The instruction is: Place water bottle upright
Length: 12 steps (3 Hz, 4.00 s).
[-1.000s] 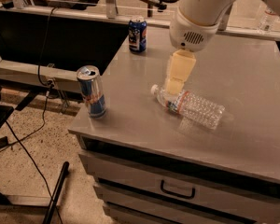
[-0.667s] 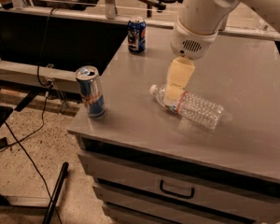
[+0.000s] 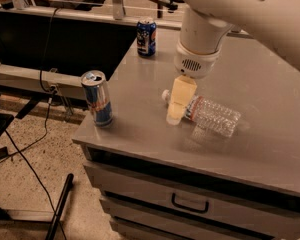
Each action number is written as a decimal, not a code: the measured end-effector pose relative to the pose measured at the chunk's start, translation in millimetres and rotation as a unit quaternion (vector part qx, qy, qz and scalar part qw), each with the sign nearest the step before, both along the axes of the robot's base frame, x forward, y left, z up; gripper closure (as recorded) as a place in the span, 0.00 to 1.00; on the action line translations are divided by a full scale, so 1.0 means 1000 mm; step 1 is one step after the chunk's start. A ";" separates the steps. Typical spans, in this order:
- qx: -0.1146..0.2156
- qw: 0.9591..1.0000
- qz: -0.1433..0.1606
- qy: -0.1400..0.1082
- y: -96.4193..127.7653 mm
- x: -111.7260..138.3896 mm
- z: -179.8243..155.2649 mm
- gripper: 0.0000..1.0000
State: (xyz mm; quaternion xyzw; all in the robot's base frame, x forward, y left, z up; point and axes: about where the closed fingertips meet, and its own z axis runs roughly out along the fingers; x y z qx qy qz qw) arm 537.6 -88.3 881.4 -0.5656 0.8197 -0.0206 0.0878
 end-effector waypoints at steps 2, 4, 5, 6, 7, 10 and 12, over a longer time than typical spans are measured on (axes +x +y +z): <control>-0.035 0.999 -0.025 0.027 0.011 0.003 -0.031 0.01; -0.027 0.998 -0.027 0.049 0.007 0.007 -0.044 0.47; -0.016 0.998 -0.010 0.057 0.002 0.012 -0.038 0.70; 0.003 0.998 0.014 0.056 -0.009 0.022 -0.019 0.93; 0.044 0.998 0.037 0.022 -0.035 0.043 0.023 1.00; 0.170 0.981 0.056 -0.073 -0.061 0.066 0.095 1.00; 0.394 0.912 0.077 -0.087 -0.066 0.072 0.110 1.00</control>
Offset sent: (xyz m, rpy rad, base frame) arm 0.0025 0.0127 -0.0433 -0.0948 0.0881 -0.0657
